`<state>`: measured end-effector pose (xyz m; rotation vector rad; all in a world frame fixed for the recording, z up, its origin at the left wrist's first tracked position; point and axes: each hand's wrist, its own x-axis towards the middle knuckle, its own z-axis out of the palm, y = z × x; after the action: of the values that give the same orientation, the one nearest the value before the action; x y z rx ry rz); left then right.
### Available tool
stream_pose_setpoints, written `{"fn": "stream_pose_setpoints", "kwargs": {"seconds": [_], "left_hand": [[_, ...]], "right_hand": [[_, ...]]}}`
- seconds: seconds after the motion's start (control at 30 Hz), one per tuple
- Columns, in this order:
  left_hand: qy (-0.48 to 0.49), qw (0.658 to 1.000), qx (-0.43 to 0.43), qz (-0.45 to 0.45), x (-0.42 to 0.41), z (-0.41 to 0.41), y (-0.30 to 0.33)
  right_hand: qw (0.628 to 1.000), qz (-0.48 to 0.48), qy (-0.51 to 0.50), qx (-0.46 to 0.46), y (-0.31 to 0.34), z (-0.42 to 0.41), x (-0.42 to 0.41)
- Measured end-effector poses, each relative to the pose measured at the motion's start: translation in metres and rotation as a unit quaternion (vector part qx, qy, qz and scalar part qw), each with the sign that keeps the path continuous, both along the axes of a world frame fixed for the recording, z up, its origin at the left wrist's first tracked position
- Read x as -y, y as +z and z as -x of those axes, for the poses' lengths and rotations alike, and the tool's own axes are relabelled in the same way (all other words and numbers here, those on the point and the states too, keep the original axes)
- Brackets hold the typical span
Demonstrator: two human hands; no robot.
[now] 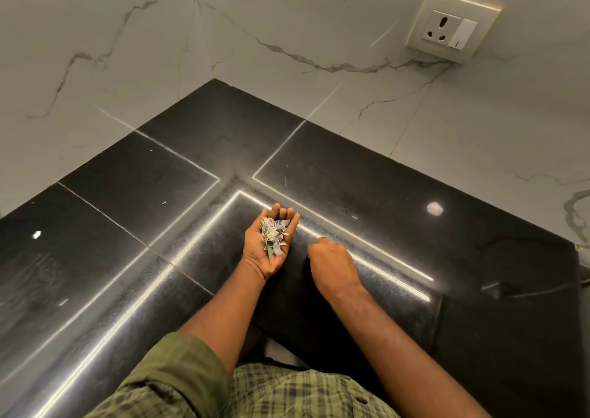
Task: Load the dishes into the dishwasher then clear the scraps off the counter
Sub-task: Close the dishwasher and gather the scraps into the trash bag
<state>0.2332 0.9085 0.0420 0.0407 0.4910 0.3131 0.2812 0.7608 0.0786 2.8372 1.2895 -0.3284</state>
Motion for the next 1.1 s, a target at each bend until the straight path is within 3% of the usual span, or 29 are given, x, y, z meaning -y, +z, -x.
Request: {"fn": "stream_pose_setpoints", "kwargs": {"seconds": [0.2,0.27,0.33,0.4,0.5,0.6,0.67,0.7,0.83,1.1], "left_hand": [[-0.003,1.0,-0.007,-0.007,0.003,0.002,0.002],[0.001,1.0,-0.009,-0.011,0.005,0.003,0.002],[0.009,1.0,-0.014,-0.021,0.008,0.004,0.003],[0.042,0.999,-0.015,-0.016,0.012,0.002,0.006],[0.099,0.995,-0.01,0.005,0.024,-0.003,0.012],[0.111,0.994,-0.022,-0.003,0.06,-0.002,0.021],[0.107,0.994,-0.03,-0.019,0.084,-0.007,0.032],[0.124,0.992,-0.037,-0.014,0.1,-0.006,0.029],[0.161,0.984,-0.043,-0.056,0.128,0.0,0.043],[0.312,0.92,-0.109,-0.21,0.181,0.079,0.009]], "right_hand": [[0.998,0.01,-0.047,-0.037,0.007,-0.001,-0.011],[0.991,-0.02,-0.076,-0.104,0.006,0.0,-0.008],[0.957,-0.095,-0.123,-0.244,-0.002,-0.002,0.001],[0.852,-0.226,-0.193,-0.43,-0.009,-0.006,0.013],[0.598,-0.427,-0.322,-0.597,-0.012,-0.014,0.021],[0.375,-0.543,-0.409,-0.63,-0.007,-0.01,0.022],[0.282,-0.596,-0.427,-0.619,-0.004,-0.001,0.02],[0.257,-0.605,-0.434,-0.616,-0.007,0.006,0.024],[0.215,-0.643,-0.405,-0.613,-0.002,0.019,0.035],[0.259,-0.549,-0.323,-0.727,-0.033,0.09,0.069]]}}
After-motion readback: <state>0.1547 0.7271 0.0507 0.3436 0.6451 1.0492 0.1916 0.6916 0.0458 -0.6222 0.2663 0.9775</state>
